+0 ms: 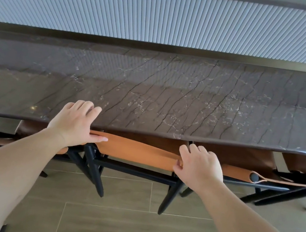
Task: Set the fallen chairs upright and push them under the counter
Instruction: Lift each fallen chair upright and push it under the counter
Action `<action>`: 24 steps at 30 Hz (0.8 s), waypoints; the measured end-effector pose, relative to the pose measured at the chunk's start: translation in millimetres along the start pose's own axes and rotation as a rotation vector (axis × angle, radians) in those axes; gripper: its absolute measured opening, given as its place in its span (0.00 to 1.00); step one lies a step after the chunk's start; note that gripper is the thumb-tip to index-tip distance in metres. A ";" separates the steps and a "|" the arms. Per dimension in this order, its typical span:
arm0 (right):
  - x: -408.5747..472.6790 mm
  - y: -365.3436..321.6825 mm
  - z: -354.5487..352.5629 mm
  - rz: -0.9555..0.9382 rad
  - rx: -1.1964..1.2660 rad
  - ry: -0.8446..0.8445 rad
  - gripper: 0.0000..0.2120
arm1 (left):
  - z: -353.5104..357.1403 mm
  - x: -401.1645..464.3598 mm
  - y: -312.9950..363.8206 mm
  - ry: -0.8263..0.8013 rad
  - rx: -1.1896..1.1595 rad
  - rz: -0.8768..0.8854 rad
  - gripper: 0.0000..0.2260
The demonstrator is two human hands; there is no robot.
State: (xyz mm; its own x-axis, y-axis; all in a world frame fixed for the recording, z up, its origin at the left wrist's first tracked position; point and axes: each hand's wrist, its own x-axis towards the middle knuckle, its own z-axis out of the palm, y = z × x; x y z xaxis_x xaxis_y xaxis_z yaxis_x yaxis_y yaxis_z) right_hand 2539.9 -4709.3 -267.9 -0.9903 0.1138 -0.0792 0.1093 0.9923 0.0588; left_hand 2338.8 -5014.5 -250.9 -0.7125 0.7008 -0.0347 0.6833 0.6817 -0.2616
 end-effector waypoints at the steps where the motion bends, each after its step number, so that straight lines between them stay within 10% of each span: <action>1: -4.2 -3.7 2.5 0.003 -0.005 -0.005 0.12 | 1.8 -5.3 0.3 -0.006 -0.005 0.010 0.43; 24: 14.0 22.8 15.7 -0.218 -0.145 0.217 0.09 | 11.6 -23.2 21.5 -0.061 -0.134 -0.131 0.45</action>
State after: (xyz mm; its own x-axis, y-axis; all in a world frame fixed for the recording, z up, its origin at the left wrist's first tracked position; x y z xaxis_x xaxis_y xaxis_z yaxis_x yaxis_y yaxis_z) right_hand 2529.8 -4684.3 -283.4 -0.9858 -0.1285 0.1078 -0.1043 0.9729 0.2062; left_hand 2368.2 -5018.5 -266.9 -0.8021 0.5933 -0.0688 0.5967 0.7907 -0.1369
